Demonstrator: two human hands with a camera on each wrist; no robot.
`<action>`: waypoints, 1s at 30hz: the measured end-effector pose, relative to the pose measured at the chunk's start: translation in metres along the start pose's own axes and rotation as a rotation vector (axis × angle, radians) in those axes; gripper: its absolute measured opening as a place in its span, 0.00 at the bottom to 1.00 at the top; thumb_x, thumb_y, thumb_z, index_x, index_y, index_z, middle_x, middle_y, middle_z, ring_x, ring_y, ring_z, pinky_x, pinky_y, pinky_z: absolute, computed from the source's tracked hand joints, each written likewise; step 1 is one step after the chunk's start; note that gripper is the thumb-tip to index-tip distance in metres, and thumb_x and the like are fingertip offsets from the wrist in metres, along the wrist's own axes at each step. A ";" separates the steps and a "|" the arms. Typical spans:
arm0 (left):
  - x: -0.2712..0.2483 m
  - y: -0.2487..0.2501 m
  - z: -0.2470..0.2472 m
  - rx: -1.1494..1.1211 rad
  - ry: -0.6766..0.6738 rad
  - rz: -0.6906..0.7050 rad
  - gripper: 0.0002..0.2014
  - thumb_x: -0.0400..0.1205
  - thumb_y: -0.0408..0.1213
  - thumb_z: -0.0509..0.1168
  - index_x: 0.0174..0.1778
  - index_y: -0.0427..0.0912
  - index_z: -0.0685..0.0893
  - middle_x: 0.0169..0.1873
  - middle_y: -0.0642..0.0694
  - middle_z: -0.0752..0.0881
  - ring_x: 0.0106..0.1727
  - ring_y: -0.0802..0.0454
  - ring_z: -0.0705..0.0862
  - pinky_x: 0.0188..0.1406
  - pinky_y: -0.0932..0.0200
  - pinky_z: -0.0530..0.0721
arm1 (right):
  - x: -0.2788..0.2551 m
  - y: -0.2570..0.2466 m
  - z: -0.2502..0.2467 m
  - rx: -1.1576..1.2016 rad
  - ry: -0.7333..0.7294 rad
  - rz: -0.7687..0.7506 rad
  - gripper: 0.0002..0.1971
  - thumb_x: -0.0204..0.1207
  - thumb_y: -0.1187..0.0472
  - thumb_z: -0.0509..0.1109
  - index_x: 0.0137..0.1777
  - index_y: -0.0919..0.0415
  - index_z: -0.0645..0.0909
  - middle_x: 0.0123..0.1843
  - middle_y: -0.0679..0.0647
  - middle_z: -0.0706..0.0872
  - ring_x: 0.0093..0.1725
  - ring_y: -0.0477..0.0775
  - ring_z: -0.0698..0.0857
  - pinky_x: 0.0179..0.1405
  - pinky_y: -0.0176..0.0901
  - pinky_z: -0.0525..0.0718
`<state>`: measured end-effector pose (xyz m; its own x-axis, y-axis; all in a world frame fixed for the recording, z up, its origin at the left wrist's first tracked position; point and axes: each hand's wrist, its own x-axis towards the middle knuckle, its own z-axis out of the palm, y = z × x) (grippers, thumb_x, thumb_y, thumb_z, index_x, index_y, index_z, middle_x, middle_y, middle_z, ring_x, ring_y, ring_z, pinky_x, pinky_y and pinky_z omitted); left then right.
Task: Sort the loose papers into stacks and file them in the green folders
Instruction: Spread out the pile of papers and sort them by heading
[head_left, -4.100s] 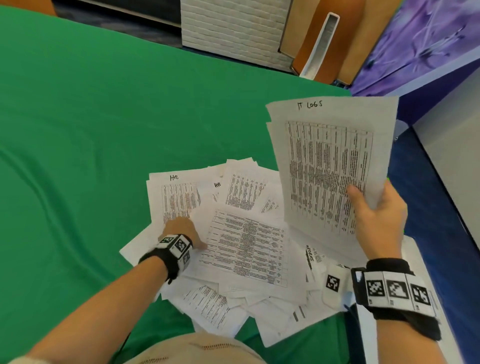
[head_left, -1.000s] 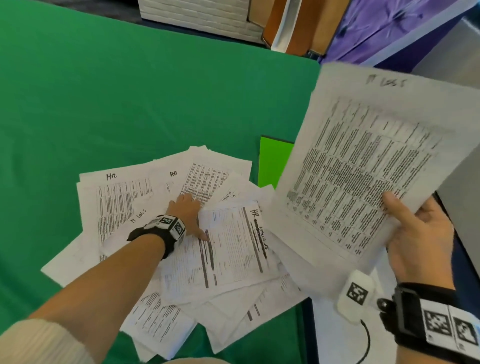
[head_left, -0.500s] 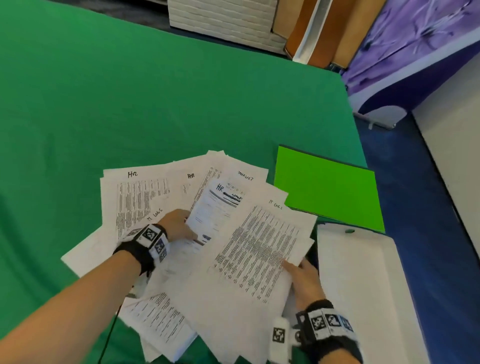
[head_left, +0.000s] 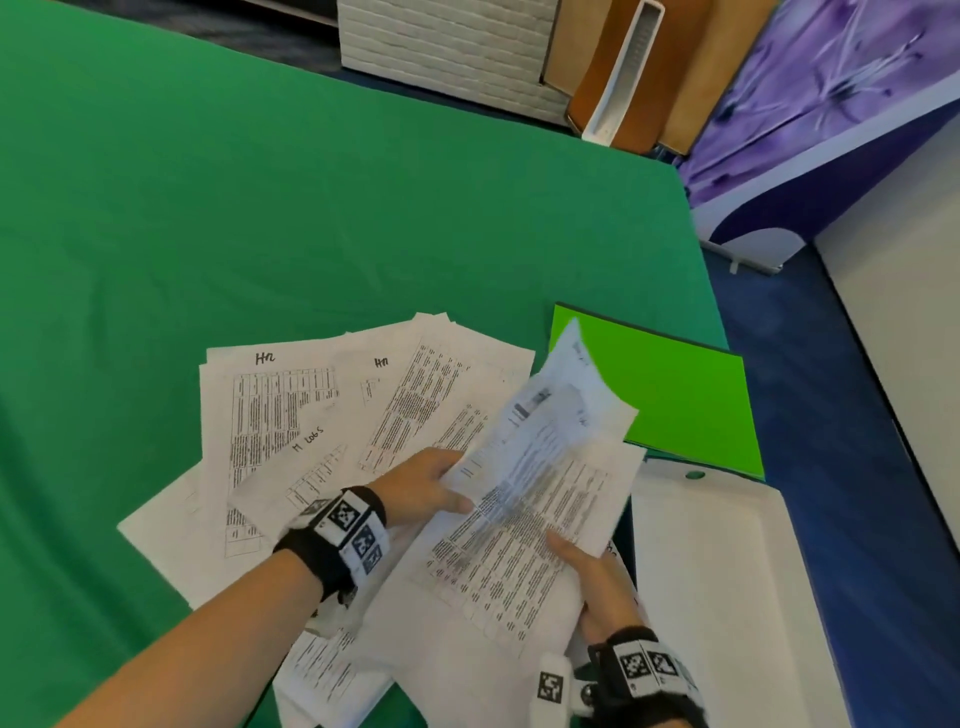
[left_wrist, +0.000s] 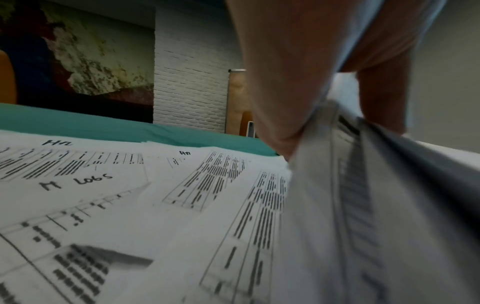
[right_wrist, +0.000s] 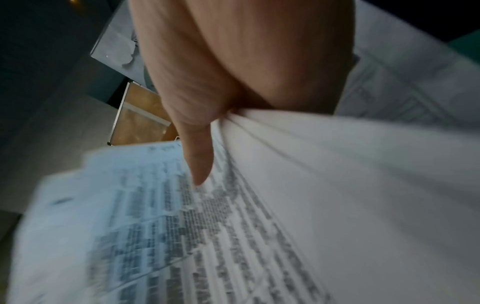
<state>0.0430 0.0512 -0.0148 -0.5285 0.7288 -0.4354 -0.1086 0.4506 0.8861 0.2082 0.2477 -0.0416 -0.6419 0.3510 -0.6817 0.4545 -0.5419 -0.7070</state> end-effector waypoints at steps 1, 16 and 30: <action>-0.001 0.003 -0.002 -0.057 -0.032 -0.021 0.13 0.78 0.30 0.73 0.58 0.43 0.85 0.57 0.45 0.89 0.59 0.48 0.87 0.66 0.43 0.82 | 0.000 0.000 -0.004 0.041 -0.001 0.001 0.23 0.72 0.70 0.75 0.68 0.62 0.81 0.61 0.67 0.87 0.60 0.69 0.87 0.64 0.73 0.80; 0.012 -0.048 -0.014 0.794 0.505 -0.431 0.50 0.62 0.64 0.78 0.71 0.39 0.66 0.66 0.41 0.71 0.66 0.44 0.74 0.62 0.45 0.82 | -0.069 -0.097 -0.033 0.173 0.216 -0.452 0.24 0.77 0.69 0.70 0.72 0.53 0.78 0.65 0.54 0.87 0.63 0.61 0.86 0.66 0.68 0.78; 0.005 -0.047 -0.009 0.594 0.465 -0.516 0.44 0.69 0.51 0.80 0.72 0.34 0.64 0.67 0.36 0.73 0.65 0.41 0.78 0.63 0.52 0.81 | -0.124 -0.161 -0.001 -0.038 0.140 -0.670 0.20 0.79 0.69 0.68 0.70 0.57 0.79 0.63 0.52 0.88 0.61 0.55 0.88 0.53 0.53 0.88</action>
<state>0.0374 0.0293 -0.0570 -0.8343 0.1402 -0.5332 -0.0425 0.9479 0.3157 0.2154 0.2917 0.1566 -0.7075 0.6979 -0.1114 0.0103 -0.1475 -0.9890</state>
